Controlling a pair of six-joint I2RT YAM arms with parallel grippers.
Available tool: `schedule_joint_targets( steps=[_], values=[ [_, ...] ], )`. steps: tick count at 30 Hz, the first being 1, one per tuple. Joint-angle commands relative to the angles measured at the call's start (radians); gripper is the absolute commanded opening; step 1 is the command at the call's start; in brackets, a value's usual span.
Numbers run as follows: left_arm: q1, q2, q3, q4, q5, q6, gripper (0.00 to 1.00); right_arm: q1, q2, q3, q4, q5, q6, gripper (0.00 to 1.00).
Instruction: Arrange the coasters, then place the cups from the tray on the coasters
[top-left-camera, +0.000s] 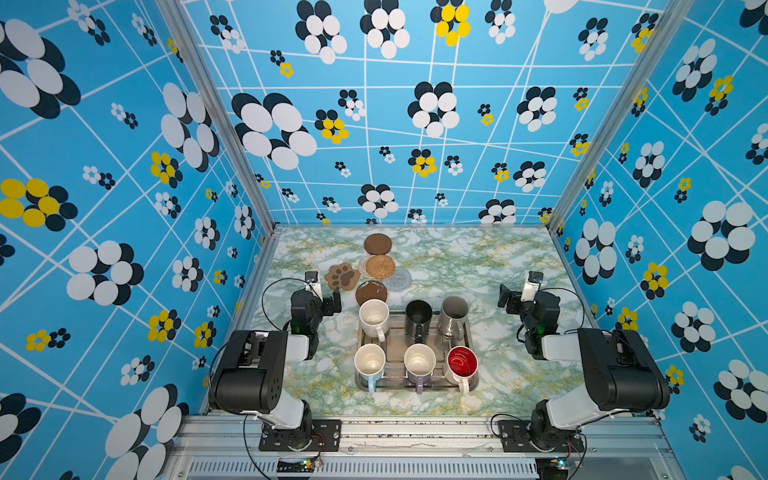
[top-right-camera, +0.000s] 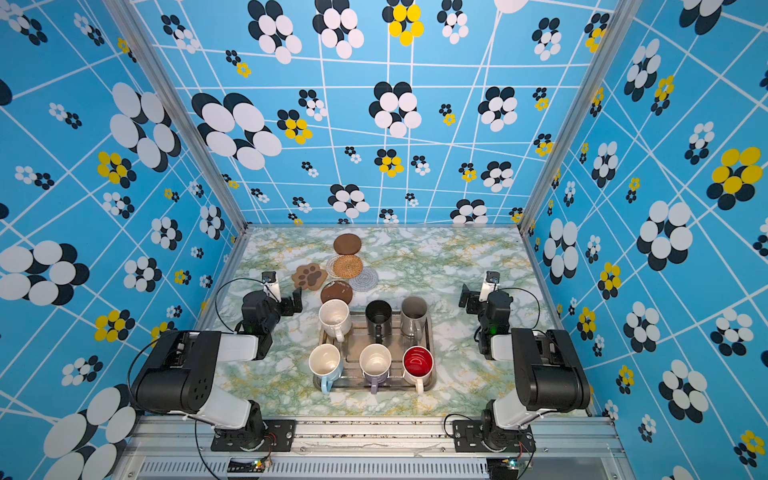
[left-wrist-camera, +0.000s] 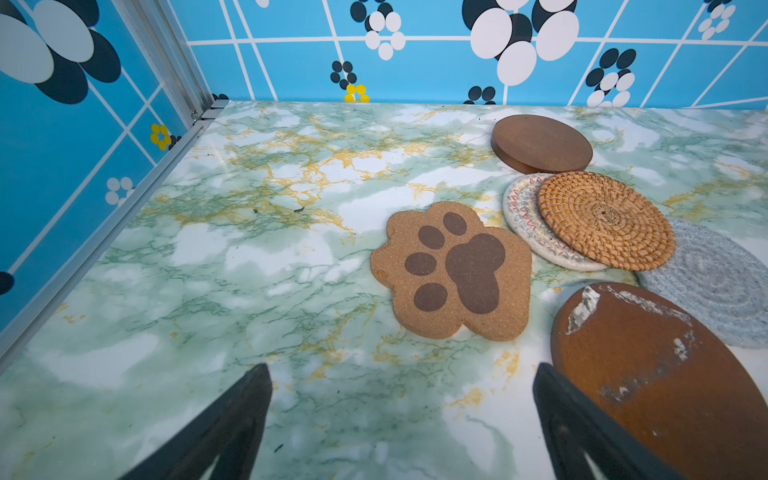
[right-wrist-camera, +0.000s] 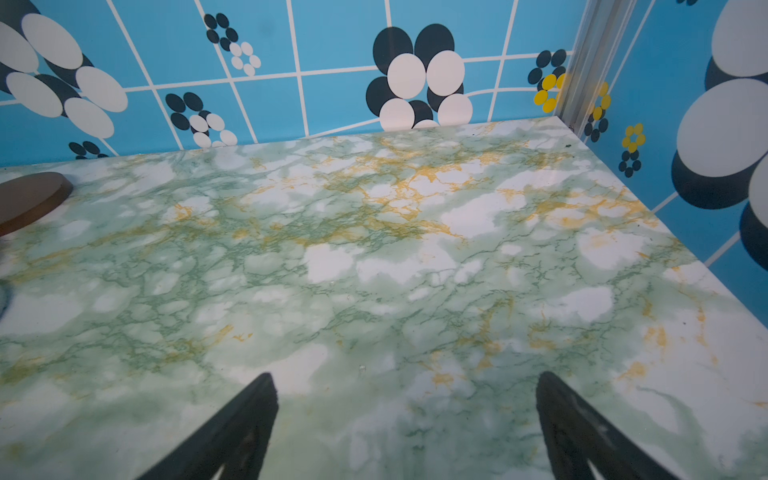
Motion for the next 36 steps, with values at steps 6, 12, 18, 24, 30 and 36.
schedule_joint_targets(
  steps=[6, 12, 18, 24, 30, 36],
  values=[
    [0.010, 0.004, 0.012, 0.001, 0.013, 0.015, 0.99, 0.006, 0.004, 0.000, 0.004, 0.018, 0.011, 0.99],
    [0.011, 0.004, 0.013, 0.001, 0.014, 0.015, 0.99, 0.007, 0.005, 0.000, 0.004, 0.018, 0.011, 0.96],
    [0.011, 0.004, 0.012, 0.001, 0.013, 0.015, 0.99, 0.008, -0.022, 0.020, -0.051, 0.008, 0.007, 0.96],
    [0.010, -0.108, 0.155, -0.336, -0.048, -0.011, 1.00, 0.007, -0.212, 0.206, -0.531, 0.016, 0.035, 0.85],
    [0.001, -0.188, 0.338, -0.667, 0.038, -0.083, 0.99, 0.061, -0.211, 0.507, -0.915, -0.081, 0.076, 0.76],
    [-0.092, -0.208, 0.485, -0.803, 0.061, -0.156, 0.98, 0.175, -0.050, 0.823, -1.167, -0.151, 0.054, 0.71]
  ],
)
